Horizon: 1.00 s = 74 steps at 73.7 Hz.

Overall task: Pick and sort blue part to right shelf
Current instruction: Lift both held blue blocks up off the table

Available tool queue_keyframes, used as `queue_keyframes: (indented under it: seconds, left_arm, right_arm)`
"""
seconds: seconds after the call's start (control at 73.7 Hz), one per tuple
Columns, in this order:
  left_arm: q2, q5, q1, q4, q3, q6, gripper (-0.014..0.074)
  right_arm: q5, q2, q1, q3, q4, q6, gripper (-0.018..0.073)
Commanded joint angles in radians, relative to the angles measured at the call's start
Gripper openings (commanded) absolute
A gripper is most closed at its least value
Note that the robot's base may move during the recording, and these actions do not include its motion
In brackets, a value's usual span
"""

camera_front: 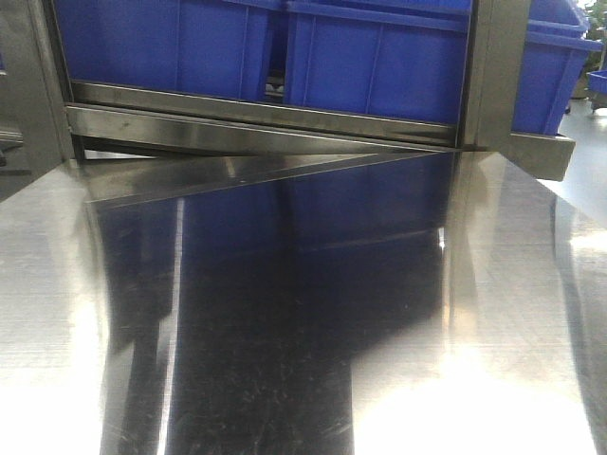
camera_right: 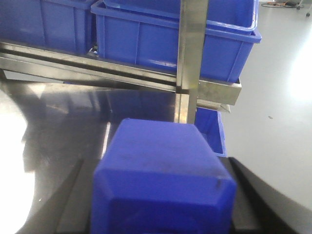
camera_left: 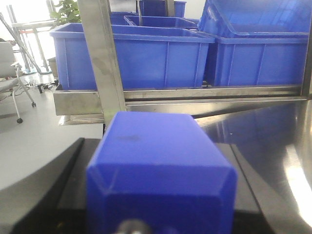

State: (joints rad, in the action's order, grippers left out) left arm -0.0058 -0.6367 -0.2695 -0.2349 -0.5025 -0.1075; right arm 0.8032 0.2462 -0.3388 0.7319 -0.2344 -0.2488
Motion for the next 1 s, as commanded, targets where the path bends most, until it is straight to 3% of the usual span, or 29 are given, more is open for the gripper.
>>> queue_keyframes:
  seconds: [0.0,0.991]
  left_arm:
    - [-0.021,0.078,-0.004,-0.008,-0.029,0.001,0.0270]
    - [-0.021,0.078,-0.004,-0.008,-0.029,0.001,0.0270]
  right_arm:
    - [-0.077,0.011,0.002,0.027,-0.027,0.014,0.0209]
    - [-0.068,0.011,0.002,0.027,-0.027,0.014,0.0209]
